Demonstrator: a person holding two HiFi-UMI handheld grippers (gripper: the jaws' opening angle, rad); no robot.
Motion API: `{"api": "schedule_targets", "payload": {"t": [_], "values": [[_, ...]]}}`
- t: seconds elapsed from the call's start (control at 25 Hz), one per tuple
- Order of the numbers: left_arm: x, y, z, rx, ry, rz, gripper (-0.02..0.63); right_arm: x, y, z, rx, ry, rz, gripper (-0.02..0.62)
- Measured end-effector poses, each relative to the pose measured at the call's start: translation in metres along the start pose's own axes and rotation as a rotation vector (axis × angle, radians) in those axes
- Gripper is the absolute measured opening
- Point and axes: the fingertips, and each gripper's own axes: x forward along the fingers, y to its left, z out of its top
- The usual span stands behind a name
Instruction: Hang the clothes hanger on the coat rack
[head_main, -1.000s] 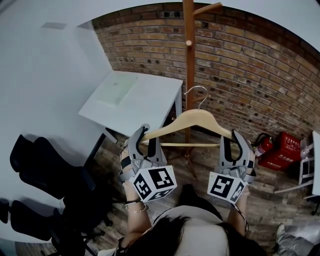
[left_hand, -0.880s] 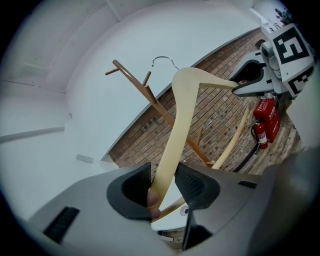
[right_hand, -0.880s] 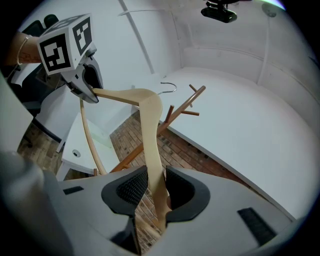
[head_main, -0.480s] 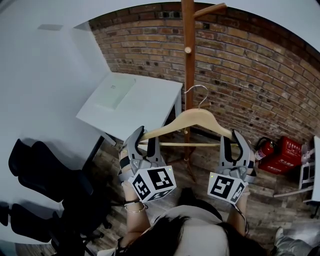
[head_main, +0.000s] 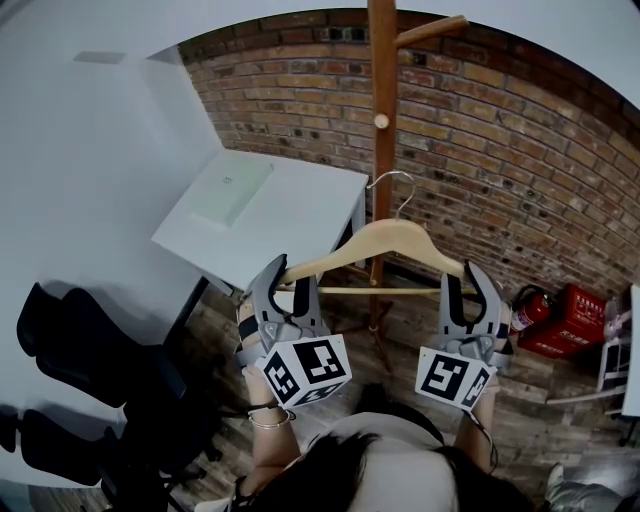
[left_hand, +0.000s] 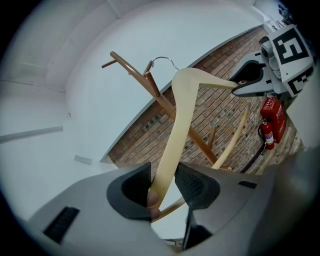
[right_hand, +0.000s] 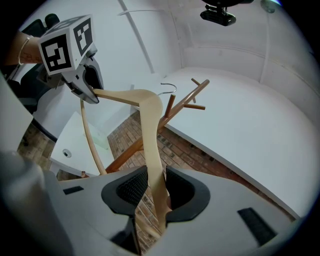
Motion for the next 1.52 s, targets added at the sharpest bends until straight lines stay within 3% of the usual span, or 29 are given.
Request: {"api": "schedule_targets", "payload": {"t": [1.52], "values": [[0.052,0.037,0.024,-0.009,0.003,0.021,0.149,0.065,-0.025,0.025,0.022,-0.057,0.001,0.129]]}}
